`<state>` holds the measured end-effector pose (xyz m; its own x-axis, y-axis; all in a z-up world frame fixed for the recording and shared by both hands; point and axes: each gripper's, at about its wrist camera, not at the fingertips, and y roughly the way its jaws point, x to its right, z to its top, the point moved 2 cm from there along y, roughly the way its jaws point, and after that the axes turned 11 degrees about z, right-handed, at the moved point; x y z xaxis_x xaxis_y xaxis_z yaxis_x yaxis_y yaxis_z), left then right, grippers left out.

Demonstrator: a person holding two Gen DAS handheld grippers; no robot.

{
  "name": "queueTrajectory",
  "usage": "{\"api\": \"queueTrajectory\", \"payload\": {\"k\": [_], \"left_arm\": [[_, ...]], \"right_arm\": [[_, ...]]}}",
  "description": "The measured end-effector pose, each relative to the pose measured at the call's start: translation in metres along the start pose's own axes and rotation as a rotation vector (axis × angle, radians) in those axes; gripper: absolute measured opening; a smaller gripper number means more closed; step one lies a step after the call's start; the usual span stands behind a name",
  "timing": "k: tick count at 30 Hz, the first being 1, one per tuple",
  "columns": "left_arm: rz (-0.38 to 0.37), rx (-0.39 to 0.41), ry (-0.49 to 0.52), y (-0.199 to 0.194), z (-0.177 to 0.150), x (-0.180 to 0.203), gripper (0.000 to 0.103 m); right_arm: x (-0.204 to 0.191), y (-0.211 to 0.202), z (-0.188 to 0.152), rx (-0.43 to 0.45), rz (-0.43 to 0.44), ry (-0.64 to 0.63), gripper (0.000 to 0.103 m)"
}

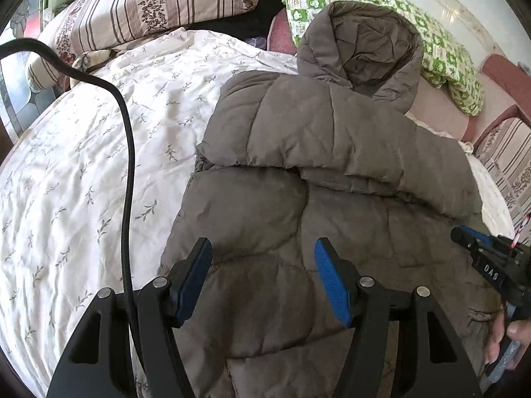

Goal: Fold large clothes

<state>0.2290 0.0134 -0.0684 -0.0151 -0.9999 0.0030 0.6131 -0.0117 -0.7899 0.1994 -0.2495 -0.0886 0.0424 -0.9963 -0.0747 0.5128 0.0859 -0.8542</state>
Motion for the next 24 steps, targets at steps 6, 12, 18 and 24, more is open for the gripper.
{"api": "queueTrajectory", "payload": {"k": [6, 12, 18, 24], "left_arm": [[-0.009, 0.029, 0.027, -0.004, -0.001, 0.005, 0.063], [-0.015, 0.040, 0.034, -0.005, 0.000, 0.008, 0.063], [-0.025, 0.047, 0.032, -0.007, 0.001, 0.008, 0.063], [-0.024, 0.074, 0.036, -0.014, 0.007, 0.015, 0.065]], "right_arm": [[-0.016, -0.015, 0.004, 0.067, -0.016, -0.058, 0.001], [-0.024, -0.021, 0.004, 0.093, -0.031, -0.082, 0.002], [-0.026, -0.028, 0.003, 0.119, -0.051, -0.095, 0.060], [-0.022, -0.036, 0.004, 0.139, -0.066, -0.088, 0.061]]}}
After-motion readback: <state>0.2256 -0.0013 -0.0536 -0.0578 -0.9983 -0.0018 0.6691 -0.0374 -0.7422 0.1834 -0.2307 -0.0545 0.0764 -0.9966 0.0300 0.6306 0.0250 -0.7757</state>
